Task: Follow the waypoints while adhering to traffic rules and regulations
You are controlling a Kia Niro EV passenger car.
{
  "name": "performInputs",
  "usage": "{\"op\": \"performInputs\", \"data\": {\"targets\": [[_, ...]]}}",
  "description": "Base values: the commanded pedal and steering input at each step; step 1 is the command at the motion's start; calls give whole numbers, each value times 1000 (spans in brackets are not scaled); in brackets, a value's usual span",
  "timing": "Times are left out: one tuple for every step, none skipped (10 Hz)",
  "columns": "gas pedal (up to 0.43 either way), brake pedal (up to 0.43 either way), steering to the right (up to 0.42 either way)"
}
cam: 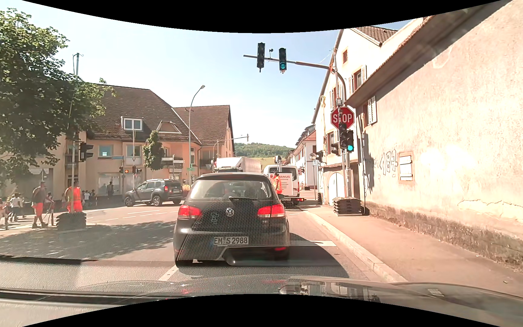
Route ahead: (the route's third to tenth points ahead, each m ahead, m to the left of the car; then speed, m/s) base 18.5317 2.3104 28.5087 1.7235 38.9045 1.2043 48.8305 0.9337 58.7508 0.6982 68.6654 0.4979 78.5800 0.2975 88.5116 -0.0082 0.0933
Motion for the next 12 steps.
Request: {"op": "performInputs", "data": {"targets": [[0,226,-7],[0,226,-7],[0,238,-7],[0,238,-7],[0,238,-7],[0,244,-7],[0,244,-7],[0,244,-7],[0,244,-7],[0,250,-7],[0,250,-7],[0,250,-7]]}}
